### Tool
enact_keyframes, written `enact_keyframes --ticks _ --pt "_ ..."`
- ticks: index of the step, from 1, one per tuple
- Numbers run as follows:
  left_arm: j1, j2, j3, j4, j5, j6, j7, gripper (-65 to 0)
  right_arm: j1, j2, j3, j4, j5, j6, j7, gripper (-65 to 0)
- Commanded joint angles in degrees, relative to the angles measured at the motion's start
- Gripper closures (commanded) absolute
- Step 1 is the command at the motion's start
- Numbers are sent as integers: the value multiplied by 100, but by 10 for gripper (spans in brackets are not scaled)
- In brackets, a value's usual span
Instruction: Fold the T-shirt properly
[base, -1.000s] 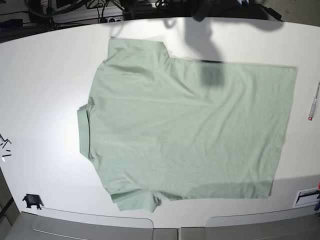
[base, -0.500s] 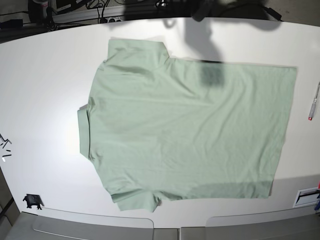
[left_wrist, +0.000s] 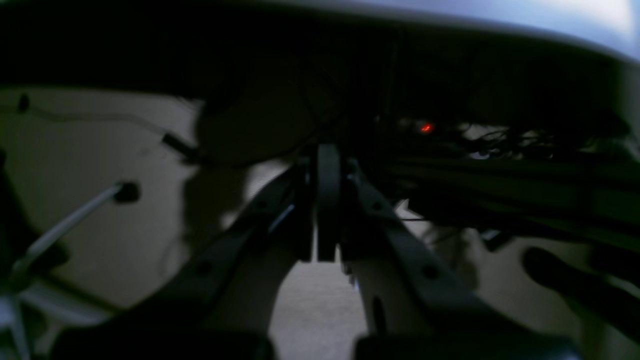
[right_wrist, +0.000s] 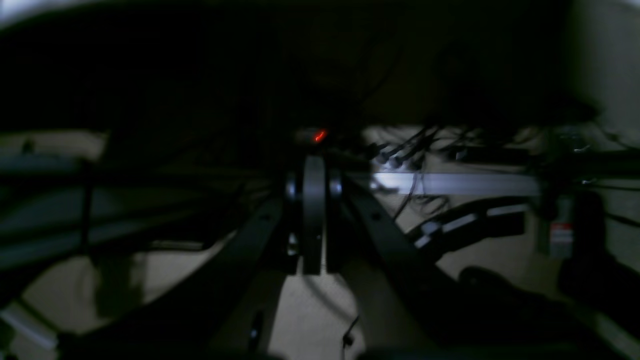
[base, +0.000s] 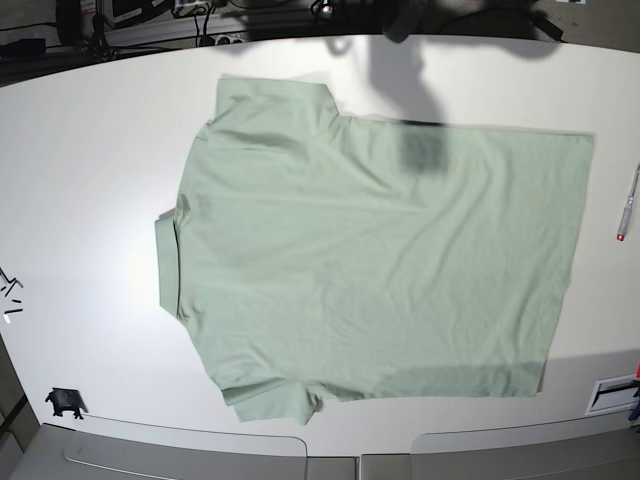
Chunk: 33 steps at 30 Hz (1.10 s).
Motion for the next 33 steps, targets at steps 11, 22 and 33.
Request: enact_keyframes --ticks 11,22,33 --pt "101 -111 -1130 1110 -929 -304 127 0 531 11 839 1108 35 31 160 0" --pt "-201 -114 -1141 1246 -927 -968 337 0 1797 -175 1537 1108 1784 2350 -726 0" --pt "-223 -111 -1141 1246 -1132 -968 332 -180 2302 -922 3416 1108 2288 2428 -986 0"
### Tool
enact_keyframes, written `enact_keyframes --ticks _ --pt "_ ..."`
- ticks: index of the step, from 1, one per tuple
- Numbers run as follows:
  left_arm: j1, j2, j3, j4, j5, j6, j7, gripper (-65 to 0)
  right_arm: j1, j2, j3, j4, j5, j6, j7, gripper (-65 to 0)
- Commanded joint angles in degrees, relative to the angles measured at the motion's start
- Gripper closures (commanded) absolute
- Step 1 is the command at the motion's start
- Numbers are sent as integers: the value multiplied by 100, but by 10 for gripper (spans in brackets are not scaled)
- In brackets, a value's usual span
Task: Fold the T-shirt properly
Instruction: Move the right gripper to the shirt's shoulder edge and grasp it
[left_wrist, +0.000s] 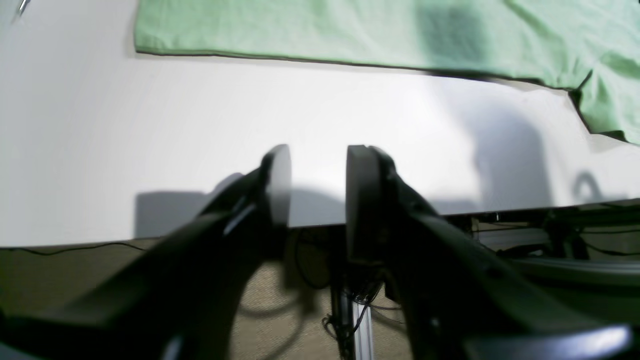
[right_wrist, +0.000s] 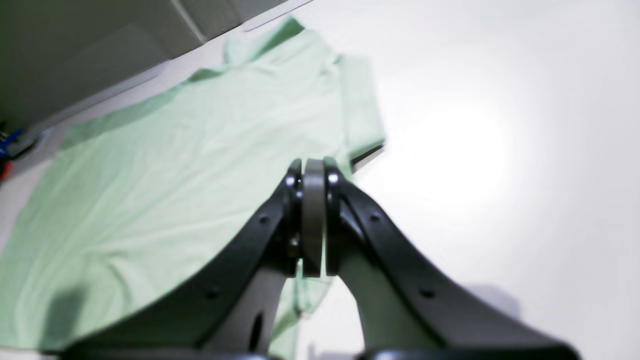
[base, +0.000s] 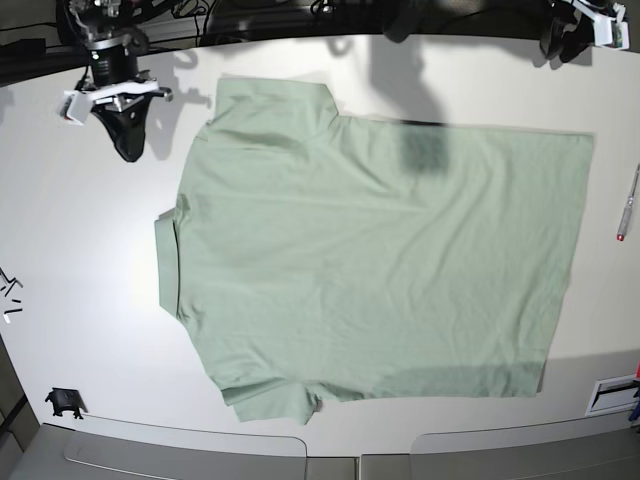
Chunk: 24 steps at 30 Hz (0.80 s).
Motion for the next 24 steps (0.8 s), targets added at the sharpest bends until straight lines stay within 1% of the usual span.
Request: enact_keyframes --ticks 1,3,4,5,6,8,9,11,13,17,20,23,24 --pt "68 -35 -48 90 -87 -48 -116 -180 -37 -15 39 105 -107 44 109 -19" --pt "33 -33 -48 90 -85 -48 -114 -180 -35 -111 33 105 -299 46 98 -145" --pt "15 -33 -48 90 -87 -48 -116 -180 -35 -179 33 105 -291 50 94 -200" --pt "2 -33 -48 90 -90 -46 -118 -180 -33 -254 31 105 -289 50 96 -235" --pt "-7 -33 -48 90 -90 -46 -140 -180 -33 -317 31 105 -289 48 96 -245" --pt "-31 -33 -48 90 -85 -46 -138 -180 -28 -404 28 105 -262 46 7 -245" --pt "-31 -35 -48 90 -87 -46 -140 -180 0 -413 26 105 -201 33 -125 -245" --pt "-68 -35 -48 90 -79 -48 -131 -180 125 -407 28 83 -4 -122 -468 -245" --pt "-96 -35 -48 90 -87 -48 -140 -182 361 -404 28 -39 31 -223 -717 -245" --pt "-105 -33 -48 90 -122 -48 -114 -182 918 -402 28 -715 96 -199 -1014 -246" --pt "-107 -33 -48 90 -111 -48 -116 -182 1257 -409 26 -1329 409 -13 -1172 -252" --pt "-105 -35 -48 90 -111 -48 -114 -182 1561 -407 -59 -1888 485 2 -1386 -300" --pt "-107 -35 -48 90 -111 -48 -114 -182 1644 -407 -105 -2063 483 2 -1423 -306"
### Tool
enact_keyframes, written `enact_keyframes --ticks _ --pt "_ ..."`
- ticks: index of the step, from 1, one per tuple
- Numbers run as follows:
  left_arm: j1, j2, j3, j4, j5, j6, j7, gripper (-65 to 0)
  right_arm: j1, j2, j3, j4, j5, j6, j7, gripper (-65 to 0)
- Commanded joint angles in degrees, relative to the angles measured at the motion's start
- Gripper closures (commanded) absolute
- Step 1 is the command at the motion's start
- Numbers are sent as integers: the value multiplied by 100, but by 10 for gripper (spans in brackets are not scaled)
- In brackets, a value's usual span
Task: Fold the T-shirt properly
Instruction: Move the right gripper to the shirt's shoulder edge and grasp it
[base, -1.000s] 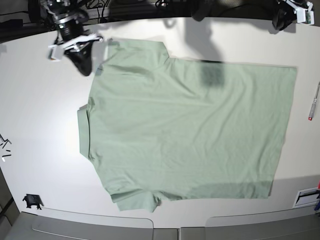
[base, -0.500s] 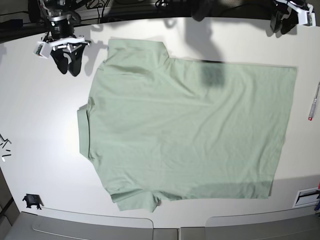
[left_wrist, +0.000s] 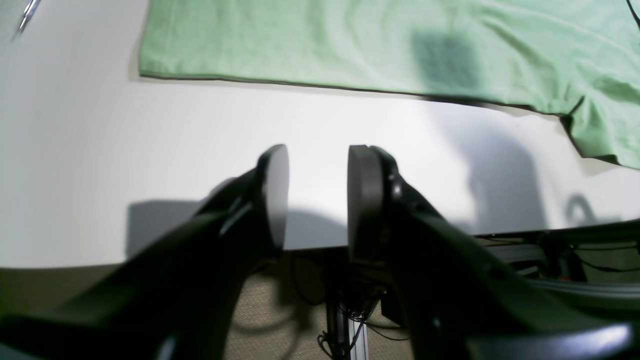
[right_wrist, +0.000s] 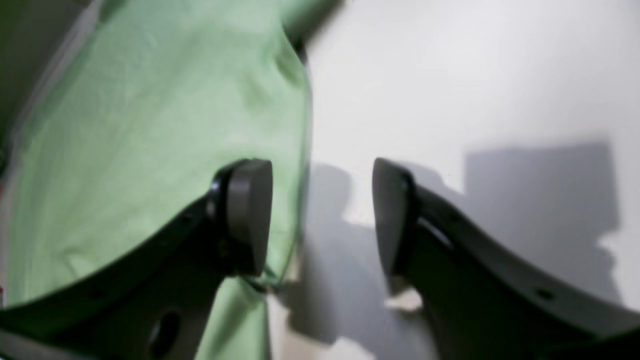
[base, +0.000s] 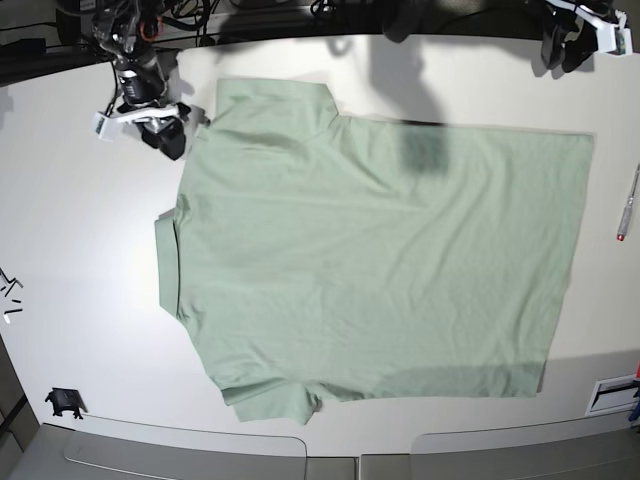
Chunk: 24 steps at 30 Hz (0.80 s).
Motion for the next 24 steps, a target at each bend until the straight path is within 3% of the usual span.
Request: enact_keyframes --ticks 1,11,16,19,24 --pt "83 -35 -50 90 -79 -42 -118 -182 74 48 -26 -42 63 50 92 -306" --pt "85 -35 -50 90 -79 -42 -116 -182 291 46 -881 -463 74 46 -243 -306" --pt "83 -35 -50 90 -79 -39 -118 -182 291 46 -922 -461 79 46 -238 -302" --pt "79 -92 -50 92 -83 -37 -122 -182 291 46 -922 -461 76 46 -240 -236" --pt "-122 -267 -50 96 -98 -37 42 -182 291 44 -922 -461 57 48 -260 -18"
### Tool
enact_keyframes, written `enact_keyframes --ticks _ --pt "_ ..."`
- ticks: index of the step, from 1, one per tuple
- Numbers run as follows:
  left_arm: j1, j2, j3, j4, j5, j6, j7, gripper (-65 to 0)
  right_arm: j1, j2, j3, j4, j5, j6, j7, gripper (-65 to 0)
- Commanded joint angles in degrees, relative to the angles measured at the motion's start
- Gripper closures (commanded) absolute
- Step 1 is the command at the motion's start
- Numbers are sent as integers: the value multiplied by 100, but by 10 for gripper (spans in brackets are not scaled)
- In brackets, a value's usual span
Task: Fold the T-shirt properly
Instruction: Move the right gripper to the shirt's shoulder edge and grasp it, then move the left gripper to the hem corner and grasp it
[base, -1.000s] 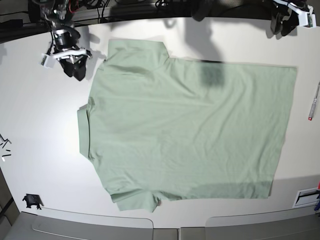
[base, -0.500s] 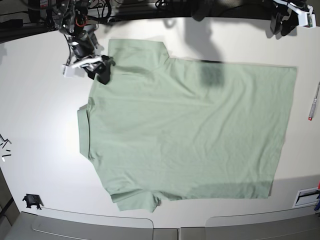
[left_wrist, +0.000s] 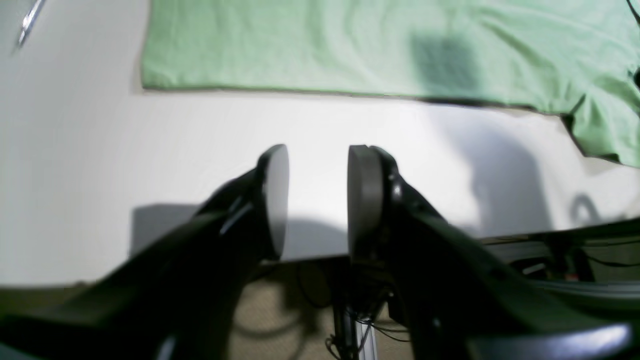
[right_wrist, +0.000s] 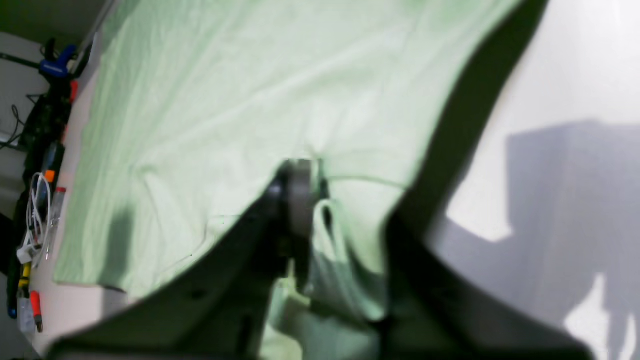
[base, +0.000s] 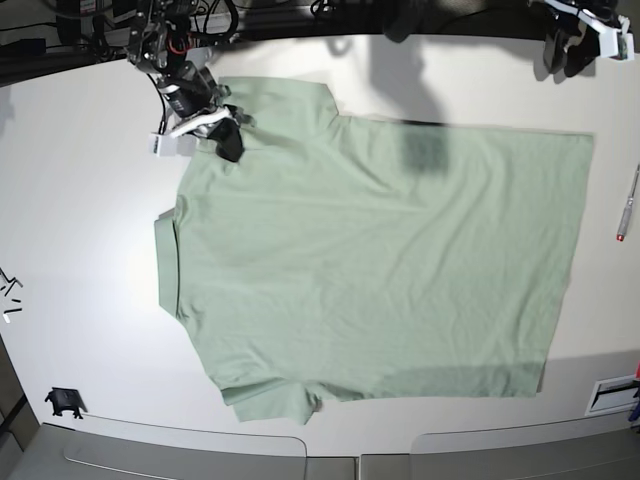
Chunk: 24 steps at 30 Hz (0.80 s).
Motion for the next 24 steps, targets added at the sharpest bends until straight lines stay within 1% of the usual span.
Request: enact_keyframes --ticks 1,4,5,6,7,9,11,12,18,21,24 --pt "-15 -68 -48 96 -98 -35 -46 -182 -4 26 17 35 44 -20 -46 0" --pt "-334 -118 -48 96 -98 -28 243 -182 -4 28 17 35 44 -20 -46 0" --pt "-437 -127 -48 96 -101 31 289 -193 -4 28 17 35 44 -20 -48 0" --pt "-540 -127 -48 96 -101 142 306 -215 -4 28 17 35 46 -20 -48 0" --pt "-629 -127 -48 96 -101 328 328 -241 -4 28 17 35 46 -17 -57 0" --pt "-782 -127 -48 96 -98 774 372 -284 -4 28 17 35 44 -17 -74 0" --pt "-914 -125 -48 94 -96 1117 417 -297 -4 28 17 35 46 -17 -83 0" --pt "-962 -125 -48 94 -96 1191 413 -297 -4 28 17 35 46 -17 -83 0" --pt "-1327 -125 -48 83 -94 1248 415 -297 -4 28 17 35 42 -17 -90 0" --pt "-1438 -125 -48 83 -46 1497 413 -297 -4 26 17 35 -24 -17 -153 0" --pt "-1537 -127 -48 37 57 1539 411 -297 -2 28 17 35 -103 -20 -146 0"
